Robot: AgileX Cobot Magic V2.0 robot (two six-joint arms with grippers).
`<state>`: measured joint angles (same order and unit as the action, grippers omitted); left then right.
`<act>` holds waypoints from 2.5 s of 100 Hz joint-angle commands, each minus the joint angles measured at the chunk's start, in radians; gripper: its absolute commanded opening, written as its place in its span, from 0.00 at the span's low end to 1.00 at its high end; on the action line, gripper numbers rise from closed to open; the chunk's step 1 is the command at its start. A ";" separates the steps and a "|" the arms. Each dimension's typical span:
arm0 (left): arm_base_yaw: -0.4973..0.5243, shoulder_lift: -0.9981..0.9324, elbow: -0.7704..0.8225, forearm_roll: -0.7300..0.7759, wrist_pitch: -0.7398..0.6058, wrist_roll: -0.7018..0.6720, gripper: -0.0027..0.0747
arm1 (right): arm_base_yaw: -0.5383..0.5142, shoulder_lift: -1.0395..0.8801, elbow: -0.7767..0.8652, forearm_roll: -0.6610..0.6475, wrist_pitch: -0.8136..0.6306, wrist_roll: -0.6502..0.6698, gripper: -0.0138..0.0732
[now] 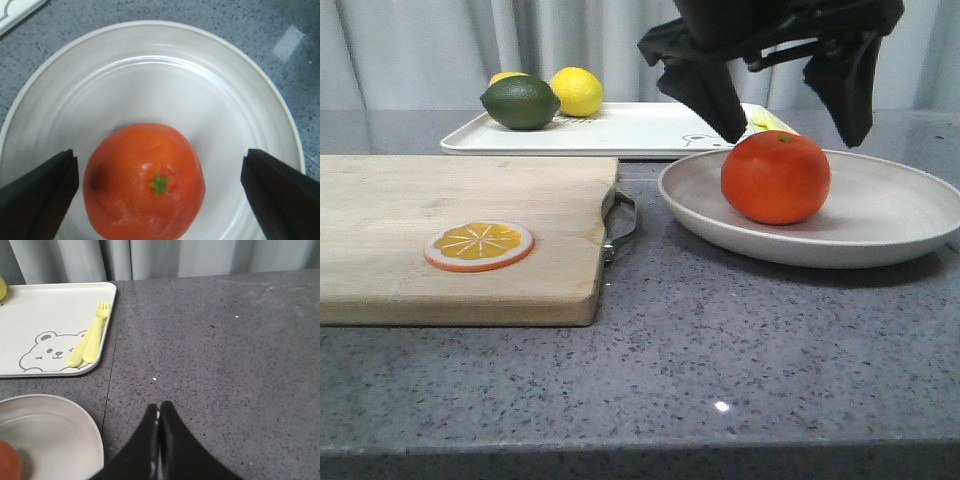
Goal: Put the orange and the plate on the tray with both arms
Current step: 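Carry the orange with the left gripper onto the white plate and release, then raise the left gripper away from the plate, then grip the rim of the white plate with the right gripper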
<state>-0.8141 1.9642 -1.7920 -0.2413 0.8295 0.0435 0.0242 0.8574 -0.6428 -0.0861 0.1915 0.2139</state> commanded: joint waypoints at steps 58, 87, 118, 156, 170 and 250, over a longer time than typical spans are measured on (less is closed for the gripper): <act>0.060 -0.357 0.185 0.063 -0.079 -0.018 0.32 | -0.003 -0.003 -0.036 -0.012 -0.030 -0.002 0.09; 0.136 -0.626 0.510 0.063 -0.242 -0.063 0.08 | -0.003 -0.003 -0.036 -0.012 0.061 -0.002 0.09; 0.210 -0.925 0.802 0.063 -0.302 -0.085 0.01 | 0.009 0.041 -0.120 -0.008 0.305 -0.034 0.17; 0.232 -1.162 1.006 0.060 -0.331 -0.090 0.01 | 0.132 0.252 -0.317 0.099 0.517 -0.050 0.51; 0.232 -1.188 1.021 0.060 -0.329 -0.090 0.01 | 0.137 0.364 -0.375 0.151 0.558 -0.050 0.51; 0.232 -1.188 1.021 0.060 -0.329 -0.090 0.01 | 0.135 0.634 -0.458 0.185 0.567 -0.055 0.25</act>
<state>-0.5855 0.7828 -0.7439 -0.1704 0.5743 -0.0379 0.1571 1.5243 -1.0706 0.1006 0.7878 0.1706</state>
